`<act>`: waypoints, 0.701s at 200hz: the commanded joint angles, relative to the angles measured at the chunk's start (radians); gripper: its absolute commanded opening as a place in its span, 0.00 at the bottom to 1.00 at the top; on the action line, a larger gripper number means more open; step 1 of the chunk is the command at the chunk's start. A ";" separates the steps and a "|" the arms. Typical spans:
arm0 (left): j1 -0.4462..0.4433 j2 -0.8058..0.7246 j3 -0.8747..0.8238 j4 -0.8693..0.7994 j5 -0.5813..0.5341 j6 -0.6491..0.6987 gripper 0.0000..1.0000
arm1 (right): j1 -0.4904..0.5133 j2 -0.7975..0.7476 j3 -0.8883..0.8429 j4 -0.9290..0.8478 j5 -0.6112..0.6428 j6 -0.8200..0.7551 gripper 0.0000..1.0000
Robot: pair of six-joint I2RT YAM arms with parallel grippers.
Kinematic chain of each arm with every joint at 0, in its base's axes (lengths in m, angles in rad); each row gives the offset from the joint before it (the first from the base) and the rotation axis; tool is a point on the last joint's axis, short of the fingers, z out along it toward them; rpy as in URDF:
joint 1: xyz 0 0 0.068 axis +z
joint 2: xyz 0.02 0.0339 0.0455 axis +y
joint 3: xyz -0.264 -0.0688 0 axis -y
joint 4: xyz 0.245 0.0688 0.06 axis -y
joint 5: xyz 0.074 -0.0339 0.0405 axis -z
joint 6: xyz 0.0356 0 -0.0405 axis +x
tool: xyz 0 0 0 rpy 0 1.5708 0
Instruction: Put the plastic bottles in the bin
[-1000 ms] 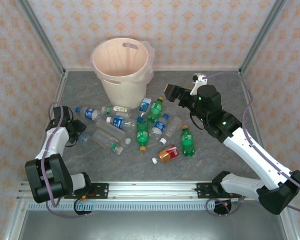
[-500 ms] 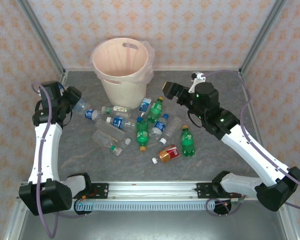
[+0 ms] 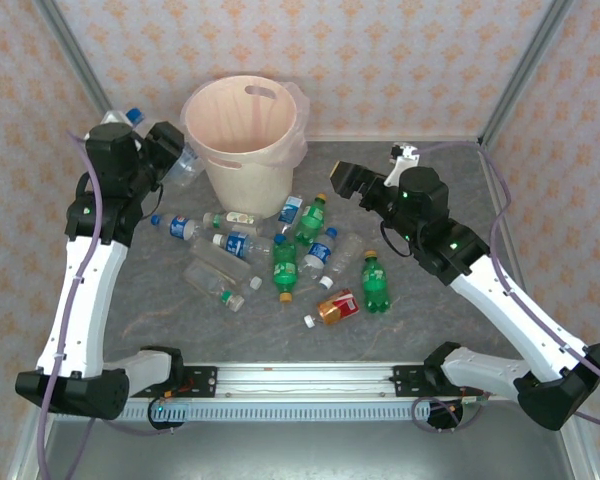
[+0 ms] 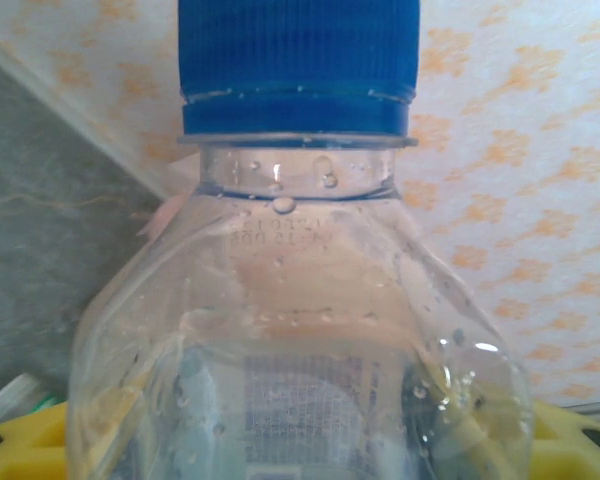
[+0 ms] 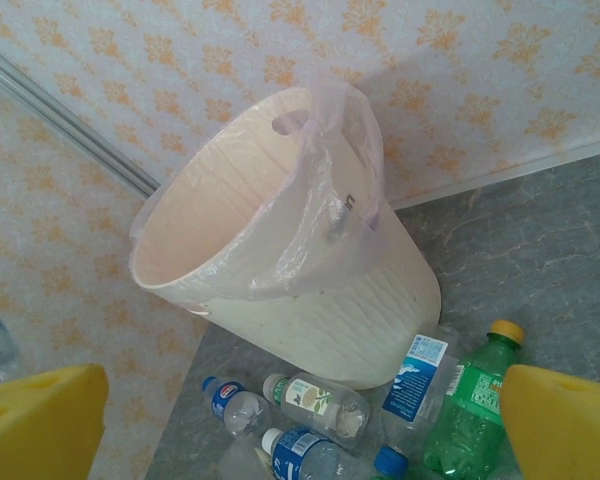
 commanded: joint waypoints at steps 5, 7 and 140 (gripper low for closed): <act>-0.058 0.072 0.115 0.095 -0.050 -0.030 0.55 | 0.005 -0.008 0.012 0.015 -0.016 -0.003 1.00; -0.064 0.078 0.123 0.098 -0.054 -0.030 0.55 | 0.006 -0.007 0.013 0.014 -0.017 -0.003 1.00; -0.220 0.542 0.474 0.060 -0.125 0.059 0.57 | 0.006 -0.094 -0.023 -0.053 0.033 0.016 1.00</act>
